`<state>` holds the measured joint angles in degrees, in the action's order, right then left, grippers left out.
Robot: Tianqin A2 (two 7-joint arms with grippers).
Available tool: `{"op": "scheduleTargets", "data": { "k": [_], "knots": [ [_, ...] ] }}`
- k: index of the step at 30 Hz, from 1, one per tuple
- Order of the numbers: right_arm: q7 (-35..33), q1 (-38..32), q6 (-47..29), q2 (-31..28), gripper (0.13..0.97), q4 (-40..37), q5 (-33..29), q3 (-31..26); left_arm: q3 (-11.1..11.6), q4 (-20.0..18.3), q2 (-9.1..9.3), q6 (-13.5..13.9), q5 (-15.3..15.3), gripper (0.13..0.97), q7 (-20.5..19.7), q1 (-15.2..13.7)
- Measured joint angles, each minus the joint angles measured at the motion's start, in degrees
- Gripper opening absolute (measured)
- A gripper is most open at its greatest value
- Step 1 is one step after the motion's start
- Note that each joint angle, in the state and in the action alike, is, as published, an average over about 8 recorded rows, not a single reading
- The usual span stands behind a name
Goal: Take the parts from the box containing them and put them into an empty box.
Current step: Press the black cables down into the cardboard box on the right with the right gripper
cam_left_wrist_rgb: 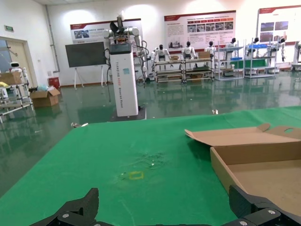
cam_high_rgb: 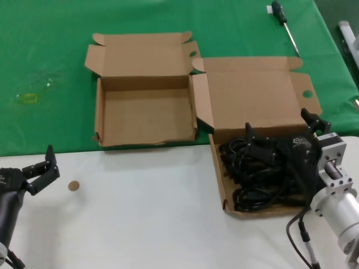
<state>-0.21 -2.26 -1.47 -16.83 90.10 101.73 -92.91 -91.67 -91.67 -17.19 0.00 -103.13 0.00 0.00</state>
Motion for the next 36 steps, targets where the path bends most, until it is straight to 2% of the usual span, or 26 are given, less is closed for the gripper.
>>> {"op": "scheduleTargets", "data": {
  "k": [28, 36],
  "knots": [
    [0.00, 0.00, 0.00, 0.00, 0.966, 0.00, 0.00, 0.00, 0.00, 0.00, 0.00, 0.00, 0.00, 0.966, 0.00, 0.00],
    [-0.25, 0.36, -0.26, 0.20, 0.966, 0.19, -0.14, 0.16, 0.00, 0.00, 0.00, 0.00, 0.00, 0.939, 0.00, 0.00]
  ]
}}
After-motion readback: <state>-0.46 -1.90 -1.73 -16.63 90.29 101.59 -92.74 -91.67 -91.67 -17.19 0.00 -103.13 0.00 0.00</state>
